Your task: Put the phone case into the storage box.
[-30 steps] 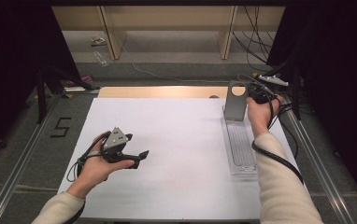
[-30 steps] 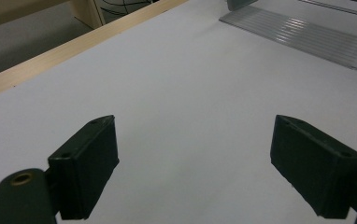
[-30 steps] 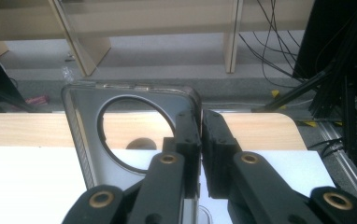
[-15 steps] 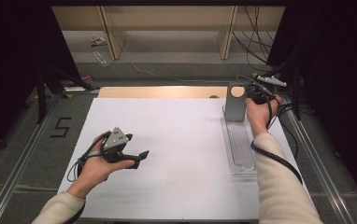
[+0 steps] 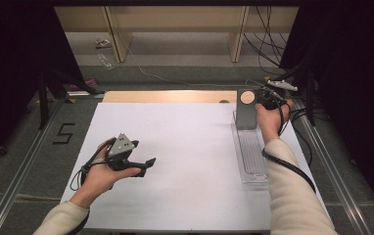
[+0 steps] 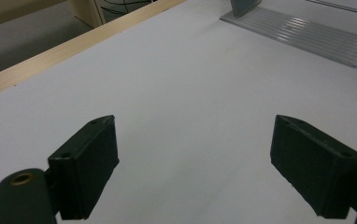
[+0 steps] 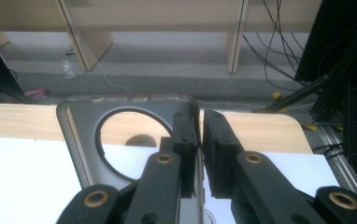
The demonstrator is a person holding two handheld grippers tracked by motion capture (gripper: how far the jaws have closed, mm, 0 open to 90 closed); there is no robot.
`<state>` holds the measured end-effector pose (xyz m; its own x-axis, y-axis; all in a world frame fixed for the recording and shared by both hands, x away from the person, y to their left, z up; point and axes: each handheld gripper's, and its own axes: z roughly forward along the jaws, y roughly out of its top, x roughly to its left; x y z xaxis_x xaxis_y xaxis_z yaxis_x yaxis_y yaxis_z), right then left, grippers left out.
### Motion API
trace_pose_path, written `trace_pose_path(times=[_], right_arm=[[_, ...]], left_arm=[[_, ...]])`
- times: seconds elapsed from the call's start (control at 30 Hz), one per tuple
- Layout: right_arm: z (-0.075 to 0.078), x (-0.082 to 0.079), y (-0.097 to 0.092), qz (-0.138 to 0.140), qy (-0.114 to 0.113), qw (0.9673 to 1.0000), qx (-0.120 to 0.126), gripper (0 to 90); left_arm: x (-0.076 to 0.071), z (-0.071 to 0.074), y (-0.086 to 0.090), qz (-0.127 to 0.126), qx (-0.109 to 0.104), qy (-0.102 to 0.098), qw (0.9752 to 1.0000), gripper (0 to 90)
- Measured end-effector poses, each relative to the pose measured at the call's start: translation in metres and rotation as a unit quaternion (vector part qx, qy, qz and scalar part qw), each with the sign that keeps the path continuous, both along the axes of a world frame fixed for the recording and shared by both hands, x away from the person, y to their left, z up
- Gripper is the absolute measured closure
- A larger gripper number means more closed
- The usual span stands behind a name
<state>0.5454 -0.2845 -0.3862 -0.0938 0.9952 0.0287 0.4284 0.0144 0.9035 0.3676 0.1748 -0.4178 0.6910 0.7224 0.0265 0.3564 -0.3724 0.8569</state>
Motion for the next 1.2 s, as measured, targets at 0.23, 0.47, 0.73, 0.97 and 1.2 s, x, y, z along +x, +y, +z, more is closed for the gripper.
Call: trace_pose_path(times=[0.23, 0.47, 0.73, 0.97, 1.2], right_arm=[[0.0, 0.002, 0.001, 0.003, -0.007, 0.9999, -0.01, 70.7], [0.0, 0.002, 0.001, -0.008, -0.008, 0.9999, -0.011, 55.3], [0.002, -0.001, 0.003, -0.007, -0.006, 0.9999, -0.006, 45.0], [0.005, -0.007, 0.0, -0.003, -0.006, 1.0, 0.001, 32.8], [0.006, -0.016, -0.002, 0.013, -0.002, 0.9999, -0.003, 22.2]], left_arm=[[0.0, 0.0, 0.0, 0.0, 0.0, 0.0, 1.0, 14.7], [0.0, 0.0, 0.0, 0.0, 0.0, 0.0, 1.0, 14.7], [0.0, 0.0, 0.0, 0.001, 0.0, -0.001, 1.0, 14.7], [0.0, 0.0, -0.001, 0.0, 0.002, -0.001, 1.0, 14.7], [0.0, 0.0, -0.001, 0.0, 0.001, 0.0, 1.0, 14.7]])
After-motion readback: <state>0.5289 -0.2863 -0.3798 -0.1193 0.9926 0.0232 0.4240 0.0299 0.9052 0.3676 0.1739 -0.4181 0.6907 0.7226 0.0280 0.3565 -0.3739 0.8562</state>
